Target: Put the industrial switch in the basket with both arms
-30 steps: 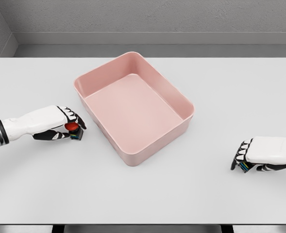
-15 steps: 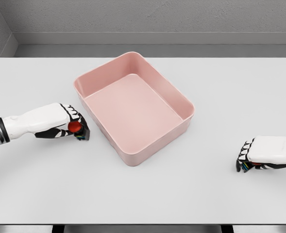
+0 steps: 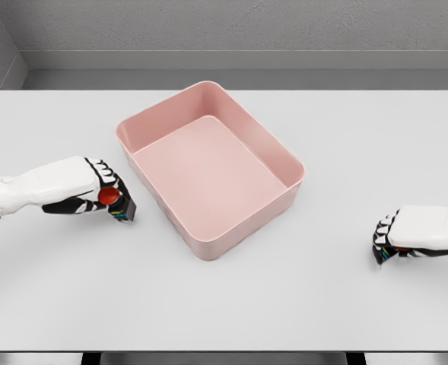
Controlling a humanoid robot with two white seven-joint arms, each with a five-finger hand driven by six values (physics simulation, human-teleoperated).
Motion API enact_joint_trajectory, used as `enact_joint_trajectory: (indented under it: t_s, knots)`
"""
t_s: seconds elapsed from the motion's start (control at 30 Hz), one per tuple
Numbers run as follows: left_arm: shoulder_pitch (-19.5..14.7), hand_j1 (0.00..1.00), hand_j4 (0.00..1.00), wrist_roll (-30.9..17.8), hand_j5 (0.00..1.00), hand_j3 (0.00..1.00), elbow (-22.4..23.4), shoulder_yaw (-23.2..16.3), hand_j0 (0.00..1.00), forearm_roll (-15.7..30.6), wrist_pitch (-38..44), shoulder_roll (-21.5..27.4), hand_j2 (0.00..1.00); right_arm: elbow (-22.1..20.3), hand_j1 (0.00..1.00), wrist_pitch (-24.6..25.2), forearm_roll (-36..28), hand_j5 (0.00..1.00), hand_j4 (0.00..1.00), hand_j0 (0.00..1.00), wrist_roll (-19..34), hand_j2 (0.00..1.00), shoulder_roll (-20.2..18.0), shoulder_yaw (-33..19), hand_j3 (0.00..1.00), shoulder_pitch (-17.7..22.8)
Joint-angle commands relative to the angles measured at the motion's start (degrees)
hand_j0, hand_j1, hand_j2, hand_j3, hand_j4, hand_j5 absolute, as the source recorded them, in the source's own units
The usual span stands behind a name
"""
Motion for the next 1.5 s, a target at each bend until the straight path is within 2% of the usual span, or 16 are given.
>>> enact_joint_trajectory:
  t_s: [0.0,0.23,0.43,0.77,0.83,0.93,1.1,1.23,1.27,1.3,1.33,1.47]
  knots:
    - [0.0,0.62,0.62,0.0,0.62,0.62,-0.4,0.2,0.62,1.7,0.1,1.3,0.62,0.0,0.49,0.1,-0.4,0.49,0.49,0.49,0.2,0.49,0.0,-1.1,0.49,-0.1]
    - [-1.1,0.62,0.62,0.0,0.62,0.62,-0.7,1.3,0.62,3.3,0.1,2.1,0.62,-0.2,0.5,0.1,-0.5,0.5,0.5,0.5,0.3,0.5,0.7,-3.1,0.5,-0.5]
    - [-3.0,0.62,0.62,0.0,0.62,0.62,-0.9,1.3,0.62,4.7,0.1,2.0,0.62,-0.4,0.5,0.1,-0.6,0.5,0.5,0.5,0.3,0.5,1.1,-3.4,0.5,-3.1]
    - [-4.2,0.61,0.61,0.0,0.61,0.61,-2.7,1.3,0.61,4.8,0.1,1.6,0.61,-0.2,0.5,0.1,-0.6,0.5,0.5,0.5,0.7,0.5,3.5,-4.5,0.5,-4.8]
    - [-5.4,0.61,0.61,0.0,0.61,0.61,-3.4,1.3,0.61,4.8,0.1,1.1,0.61,-0.2,0.5,0.1,-1.1,0.5,0.5,0.5,0.8,0.5,4.5,-4.4,0.5,-5.2]
    - [-9.2,0.61,0.61,0.0,0.61,0.61,-5.8,1.3,0.61,4.9,0.1,-0.8,0.61,-0.1,0.5,0.1,-1.2,0.5,0.5,0.5,0.8,0.5,4.7,-4.5,0.5,-6.4]
    - [-16.4,0.6,0.6,-2.1,0.6,0.6,-9.7,0.7,0.6,4.6,0.1,-9.4,0.6,0.0,0.5,0.1,-1.3,0.5,0.5,0.5,0.8,0.5,6.4,-4.5,0.5,-6.6]
    - [-18.6,0.61,0.61,-2.9,0.61,0.61,-10.5,0.1,0.61,4.4,0.1,-12.8,0.61,0.0,0.5,0.1,-1.3,0.5,0.5,0.5,0.8,0.5,6.6,-4.5,0.5,-7.1]
    - [-18.6,0.63,0.63,-3.0,0.63,0.63,-10.5,0.1,0.63,4.3,0.1,-13.2,0.63,0.0,0.5,0.1,-1.3,0.5,0.5,0.5,0.8,0.5,6.6,-4.5,0.5,-7.1]
    - [-18.6,0.77,0.77,-2.9,0.77,0.77,-10.5,0.1,0.77,4.3,0.1,-13.2,0.77,0.0,0.5,0.1,-1.3,0.5,0.5,0.5,0.8,0.5,6.7,-4.5,0.5,-7.1]
    - [-18.6,1.0,1.0,-2.8,1.0,1.0,-10.5,0.2,1.0,4.4,0.1,-13.5,1.0,0.0,0.5,0.1,-1.3,0.5,0.5,0.5,0.8,0.5,6.7,-4.5,0.5,-7.1]
    - [-18.6,1.0,1.0,-2.8,1.0,1.0,-9.6,0.8,1.0,3.9,0.1,-13.7,1.0,0.0,0.5,0.1,-1.2,0.5,0.5,0.5,0.8,0.5,6.7,-4.5,0.5,-7.1]
